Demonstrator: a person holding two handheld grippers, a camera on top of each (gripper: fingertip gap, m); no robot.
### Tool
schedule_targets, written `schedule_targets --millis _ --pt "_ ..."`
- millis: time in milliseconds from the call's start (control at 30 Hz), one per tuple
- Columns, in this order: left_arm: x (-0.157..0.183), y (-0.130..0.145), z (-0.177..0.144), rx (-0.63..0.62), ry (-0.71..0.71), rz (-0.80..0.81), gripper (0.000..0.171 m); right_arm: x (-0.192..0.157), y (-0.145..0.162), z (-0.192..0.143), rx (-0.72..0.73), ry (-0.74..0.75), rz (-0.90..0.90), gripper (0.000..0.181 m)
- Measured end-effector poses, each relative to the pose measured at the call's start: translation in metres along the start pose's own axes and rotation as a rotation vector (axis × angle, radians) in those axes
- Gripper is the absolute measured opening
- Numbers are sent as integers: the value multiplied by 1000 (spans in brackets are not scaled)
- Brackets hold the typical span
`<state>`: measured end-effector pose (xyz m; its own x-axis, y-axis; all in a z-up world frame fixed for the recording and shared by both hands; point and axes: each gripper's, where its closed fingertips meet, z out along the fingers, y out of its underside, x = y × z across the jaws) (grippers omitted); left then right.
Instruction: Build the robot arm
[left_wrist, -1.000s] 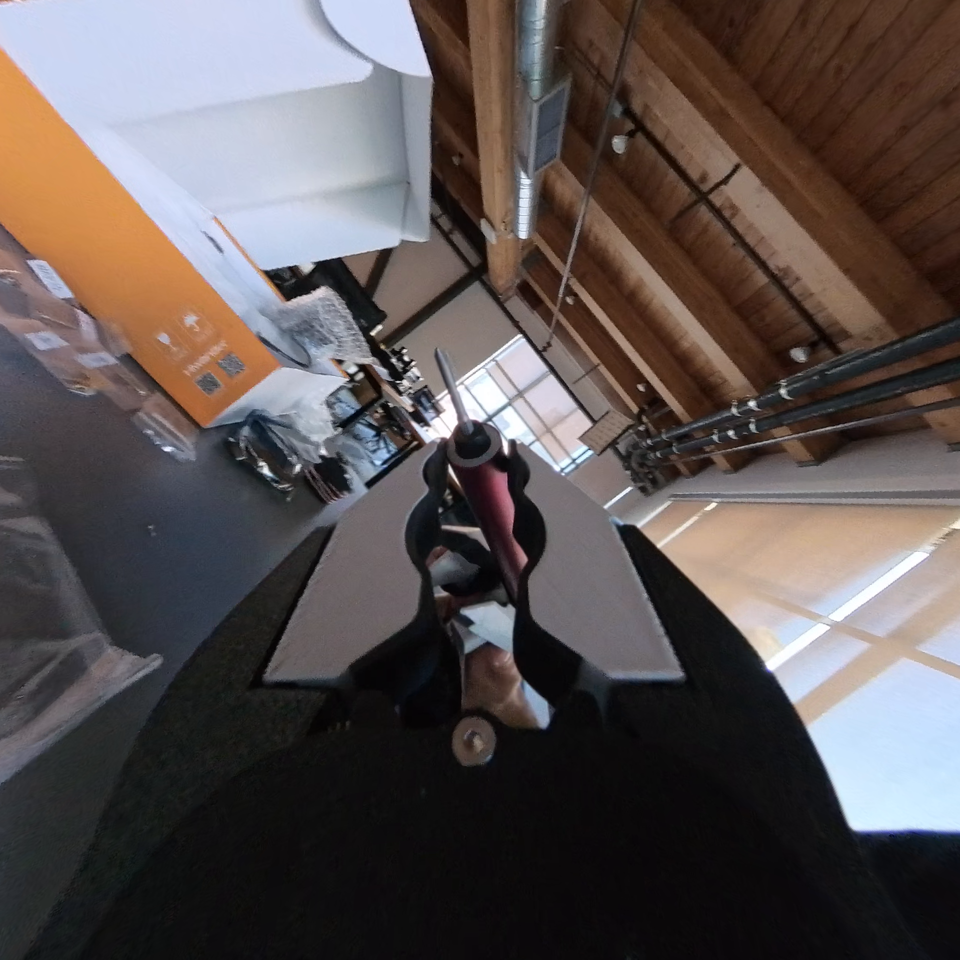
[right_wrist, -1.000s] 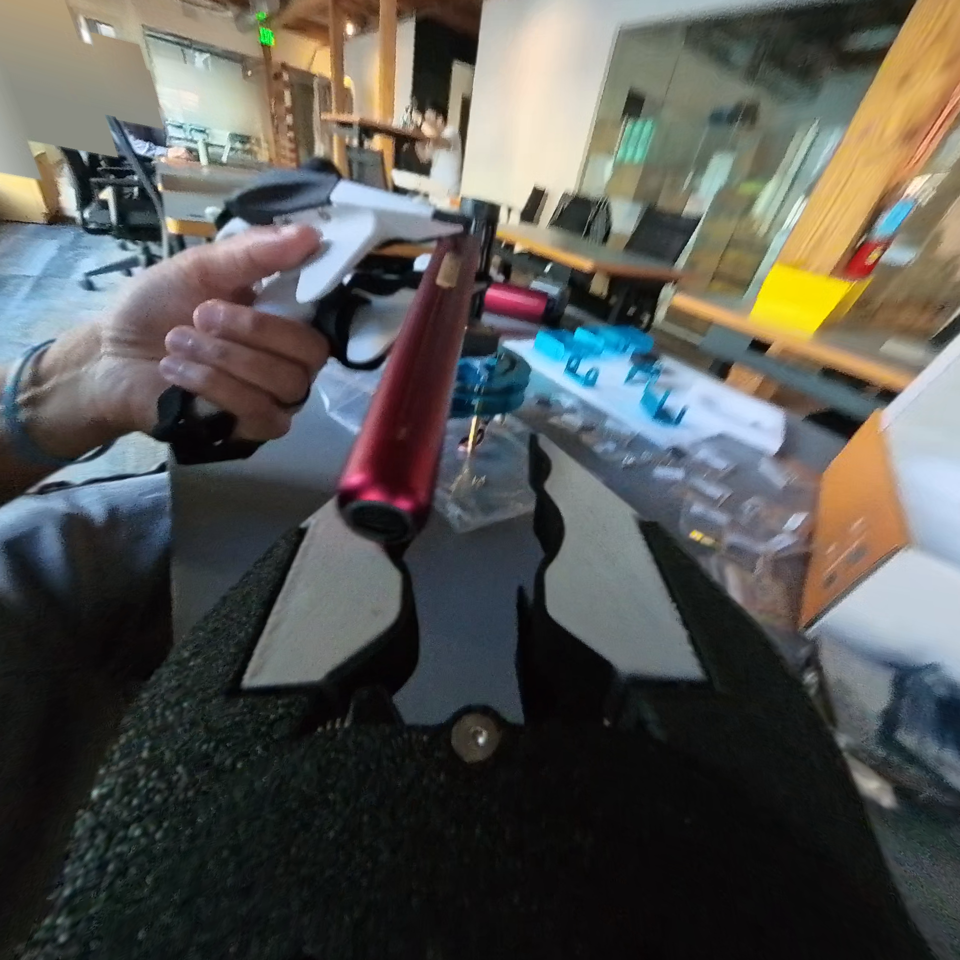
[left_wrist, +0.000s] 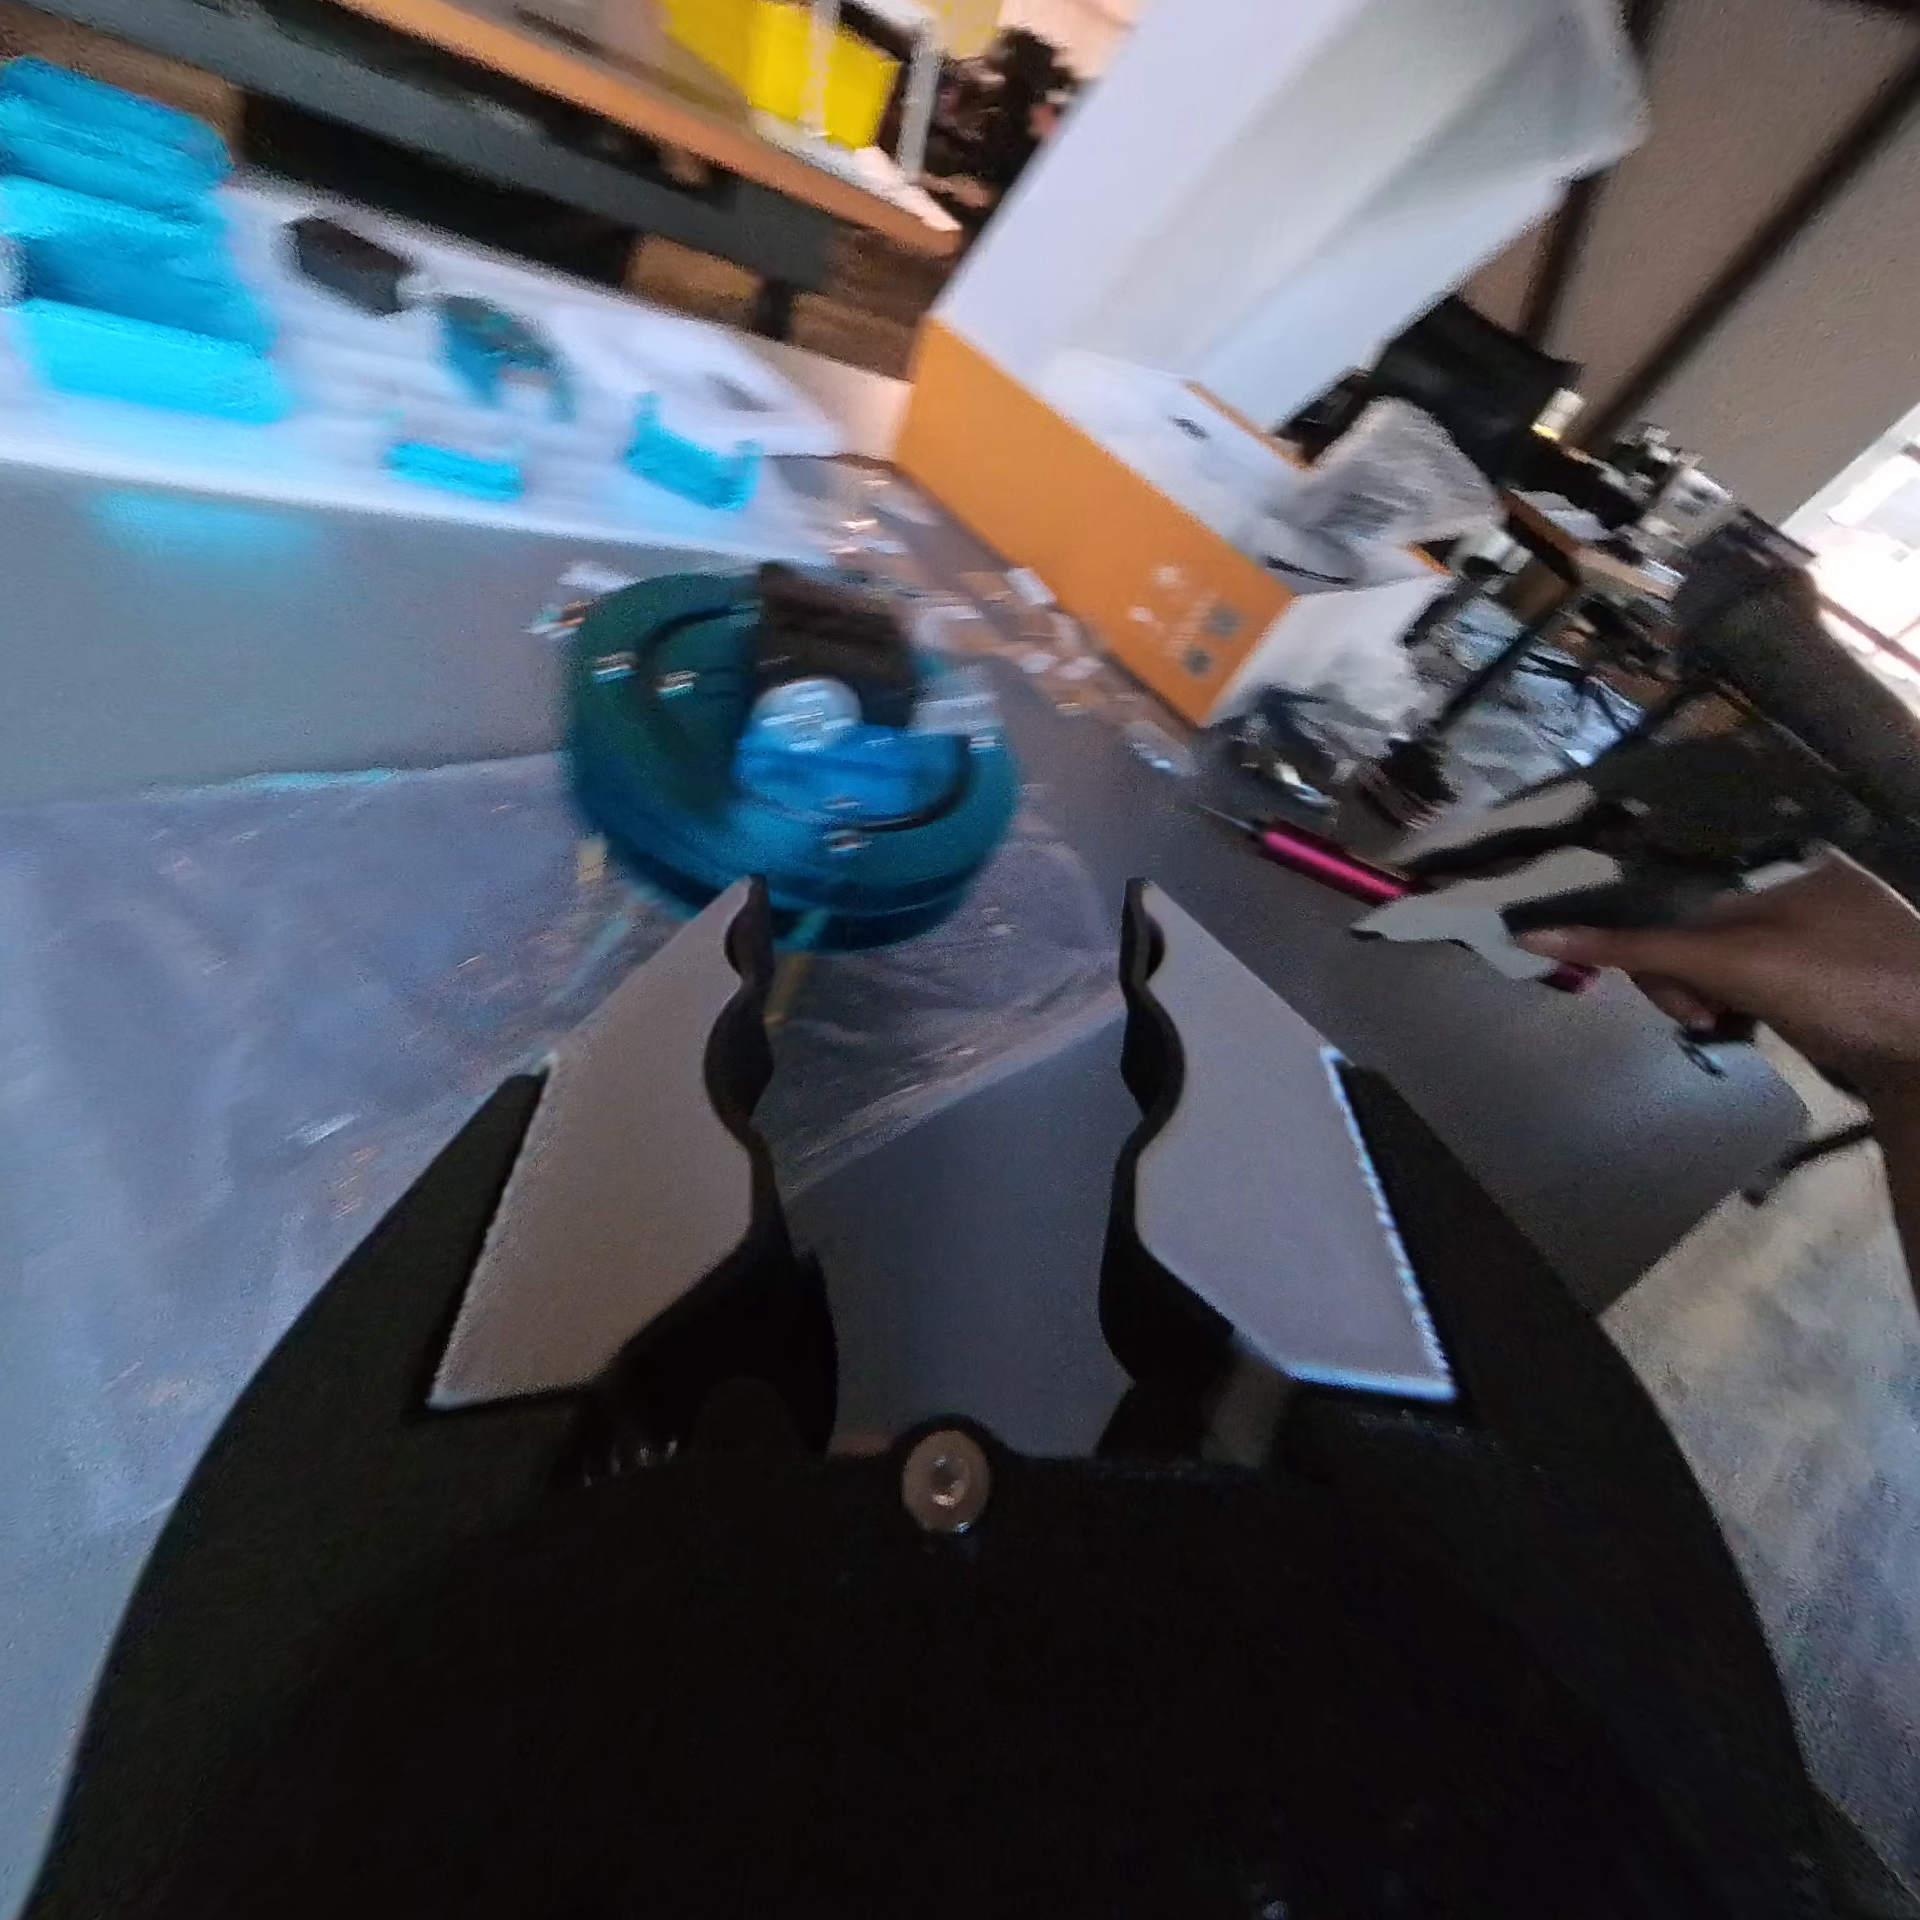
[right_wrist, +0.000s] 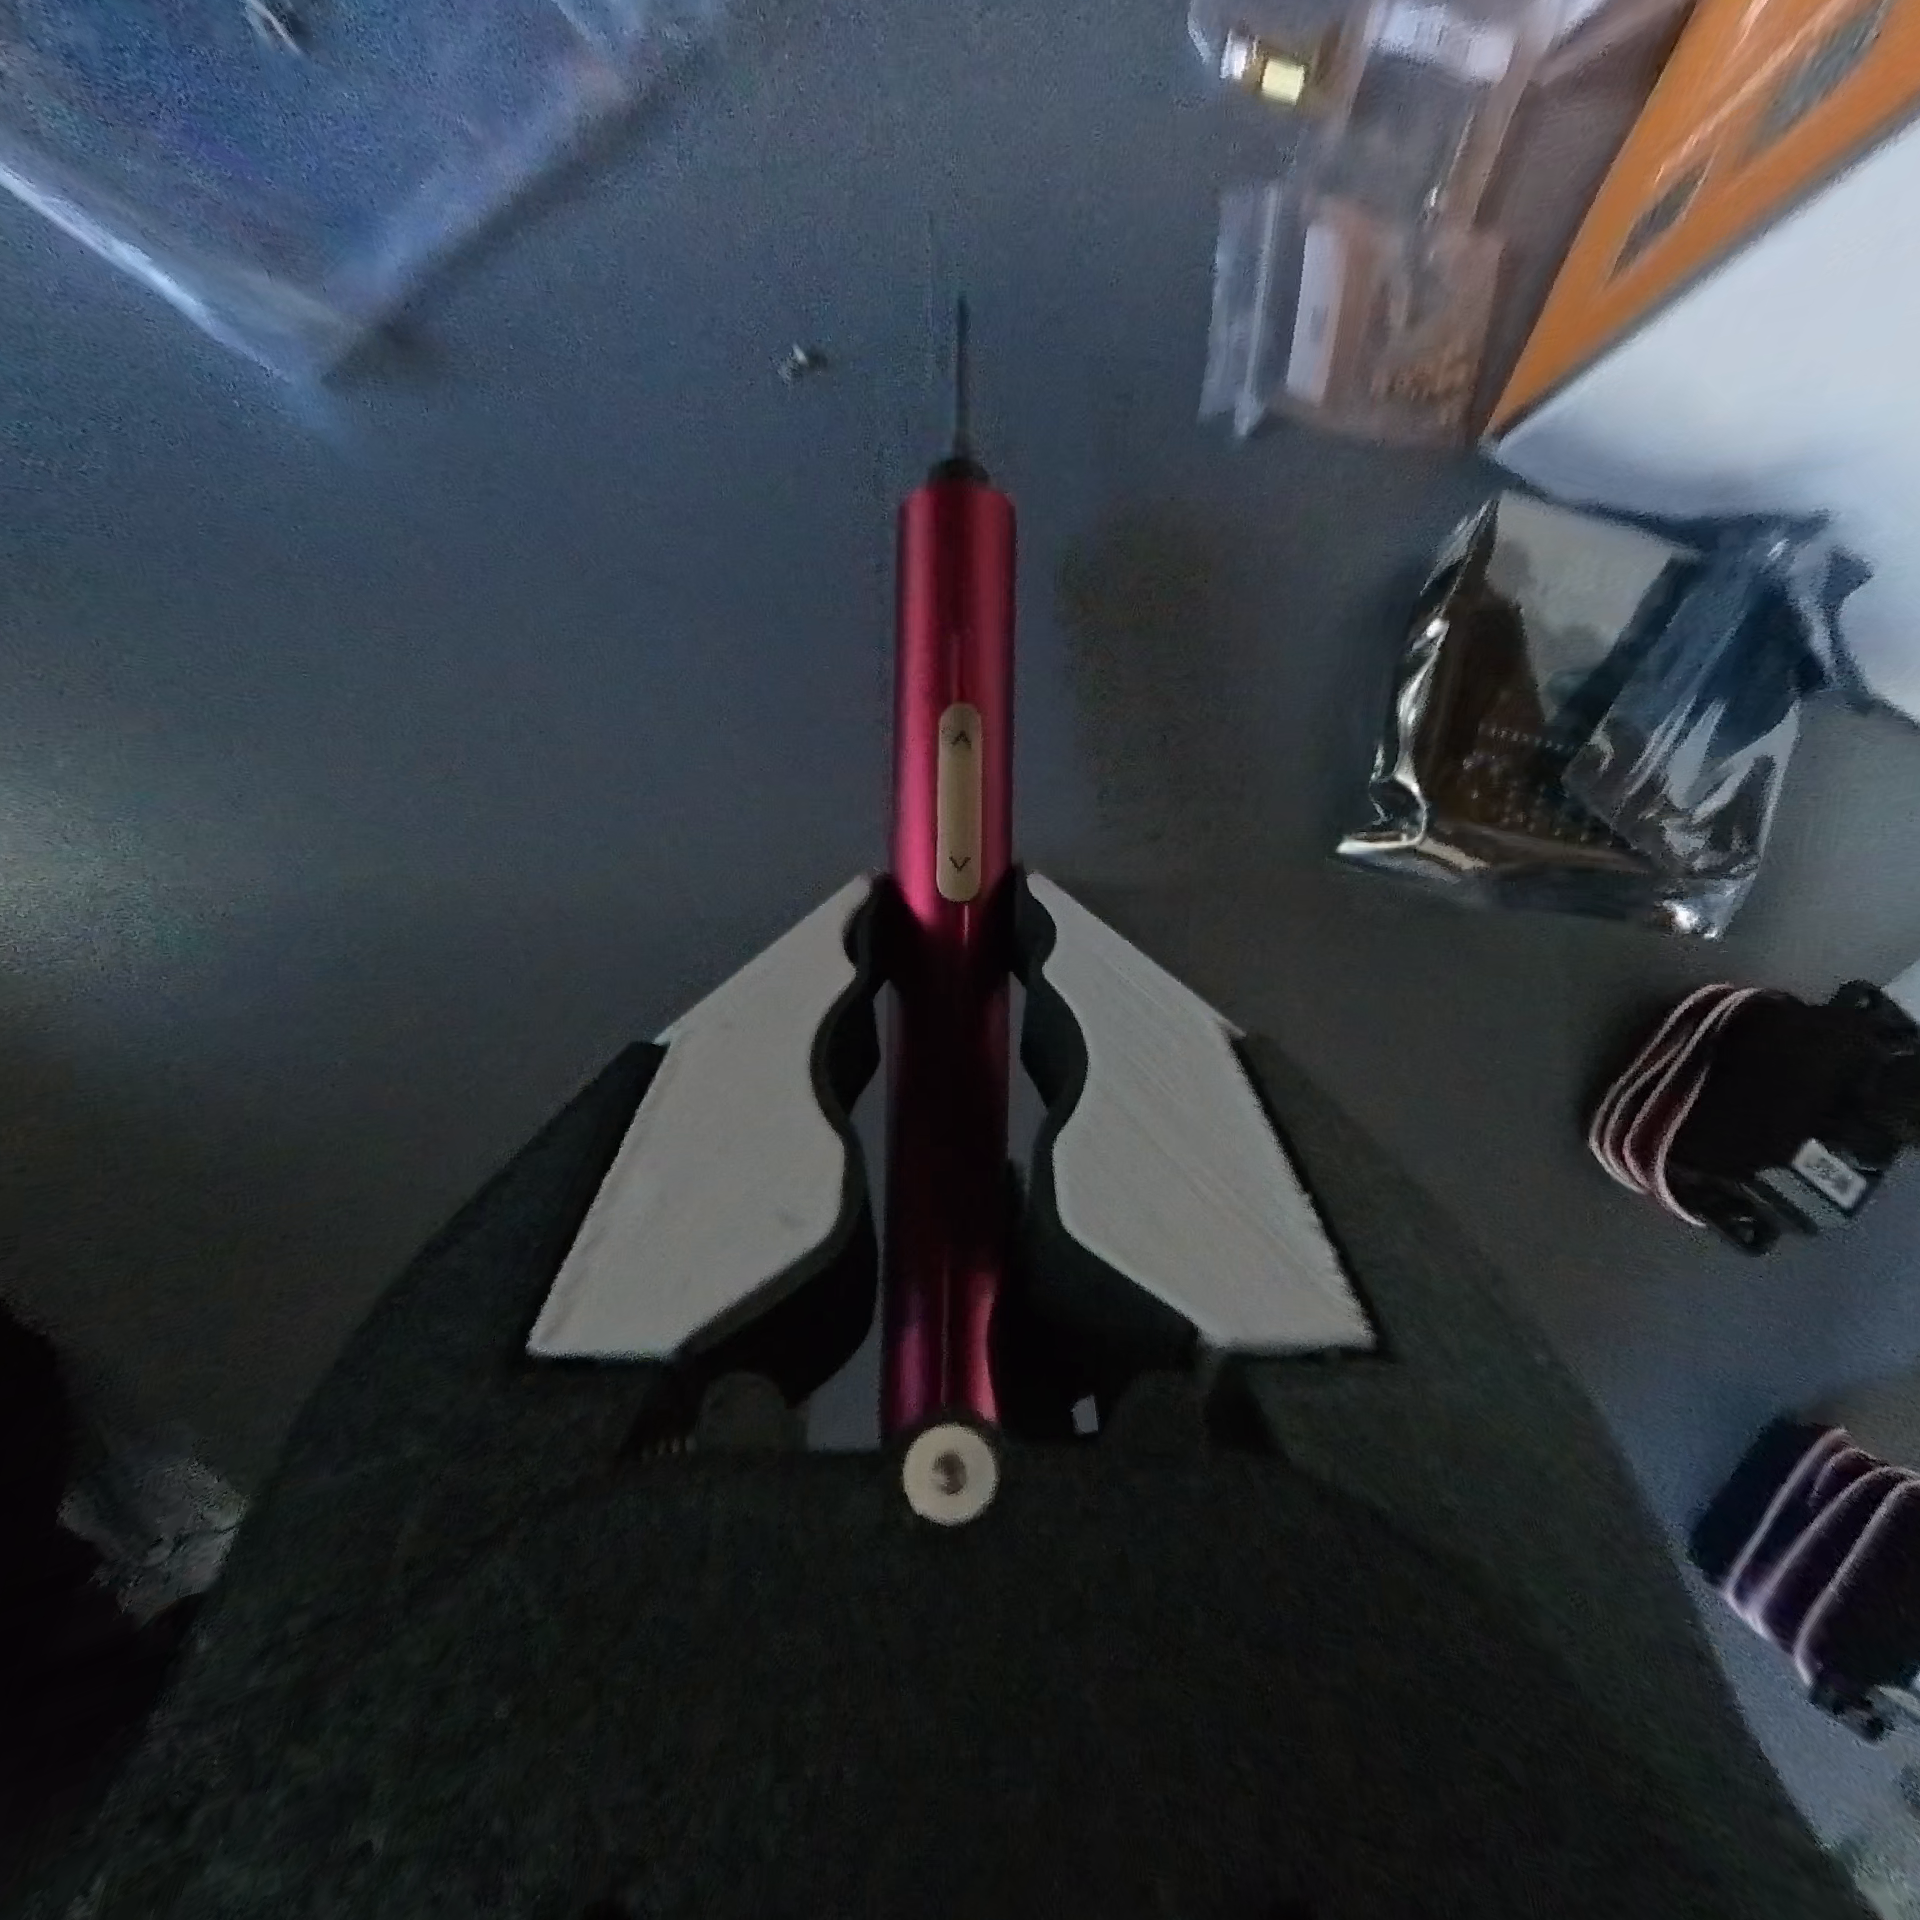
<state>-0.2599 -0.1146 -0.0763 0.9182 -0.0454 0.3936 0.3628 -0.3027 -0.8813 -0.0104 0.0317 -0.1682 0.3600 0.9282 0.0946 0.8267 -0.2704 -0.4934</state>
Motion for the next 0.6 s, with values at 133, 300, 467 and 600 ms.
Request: schedule_targets --millis 133,300,467,600 --pt "-50 -1 -2 11 -89 -59 68 5 7 10 -28 -68 57 21" --pt "-47 22 26 -73 -125 69 67 5 5 11 1 -121 107 21" --pt "-32 28 35 -115 -66 -48 65 5 -11 2 133 -211 166 39" --pt "-31 26 38 -112 44 -332 66 -24 -109 -43 485 -399 73 56"
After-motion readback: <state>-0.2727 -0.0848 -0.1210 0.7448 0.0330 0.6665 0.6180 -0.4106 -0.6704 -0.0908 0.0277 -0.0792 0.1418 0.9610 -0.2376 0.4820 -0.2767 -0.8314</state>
